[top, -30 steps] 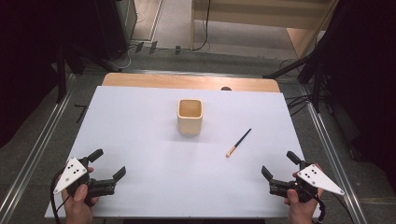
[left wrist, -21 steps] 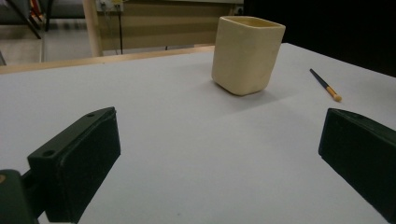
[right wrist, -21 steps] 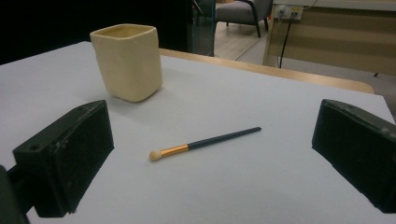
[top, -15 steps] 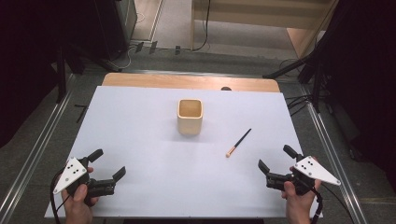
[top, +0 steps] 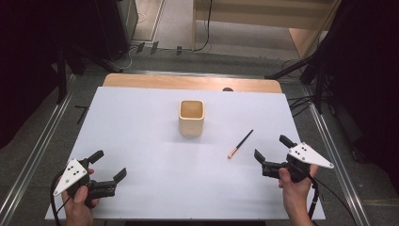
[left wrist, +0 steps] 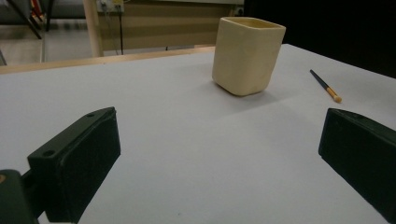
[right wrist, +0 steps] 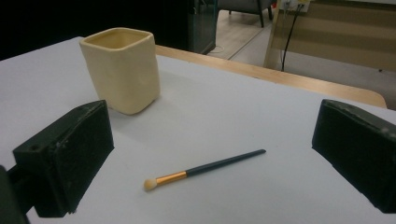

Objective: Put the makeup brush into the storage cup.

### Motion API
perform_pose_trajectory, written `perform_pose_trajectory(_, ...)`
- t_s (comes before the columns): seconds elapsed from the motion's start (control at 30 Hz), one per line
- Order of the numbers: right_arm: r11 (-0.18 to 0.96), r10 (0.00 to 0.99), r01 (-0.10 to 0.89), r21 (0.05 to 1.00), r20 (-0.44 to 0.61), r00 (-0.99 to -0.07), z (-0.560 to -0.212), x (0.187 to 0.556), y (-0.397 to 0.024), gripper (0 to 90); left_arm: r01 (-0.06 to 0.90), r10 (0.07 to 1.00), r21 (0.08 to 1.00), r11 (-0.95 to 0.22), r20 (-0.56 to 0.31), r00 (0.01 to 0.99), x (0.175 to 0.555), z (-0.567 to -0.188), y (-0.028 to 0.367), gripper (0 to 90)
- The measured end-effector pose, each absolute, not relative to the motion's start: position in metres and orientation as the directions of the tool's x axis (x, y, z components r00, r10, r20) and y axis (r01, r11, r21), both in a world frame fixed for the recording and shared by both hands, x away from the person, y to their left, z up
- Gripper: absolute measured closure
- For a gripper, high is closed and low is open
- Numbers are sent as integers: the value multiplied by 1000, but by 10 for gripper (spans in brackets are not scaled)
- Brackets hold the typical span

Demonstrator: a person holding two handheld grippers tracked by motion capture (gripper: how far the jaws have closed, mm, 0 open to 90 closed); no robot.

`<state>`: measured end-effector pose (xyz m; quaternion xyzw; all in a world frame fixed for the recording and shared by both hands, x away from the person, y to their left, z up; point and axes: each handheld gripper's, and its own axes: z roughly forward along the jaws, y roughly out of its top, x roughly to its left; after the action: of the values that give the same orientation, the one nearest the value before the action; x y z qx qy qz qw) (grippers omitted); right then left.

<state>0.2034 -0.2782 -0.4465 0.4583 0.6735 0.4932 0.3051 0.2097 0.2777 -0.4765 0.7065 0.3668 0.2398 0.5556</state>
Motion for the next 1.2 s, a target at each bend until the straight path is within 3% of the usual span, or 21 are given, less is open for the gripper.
perform_pose_trajectory(0.43, 109, 918, 338, 935, 35, -394, -432, 231, -265, 0, 249, 781, 962, -115, -67, 621, 209, -476, 277, 0)
perform_pose_trajectory(1.2, 149, 928, 481, 864, 45, -369, -431, 287, -248, 0, 249, 780, 961, -119, -65, 622, 210, -476, 278, 0)
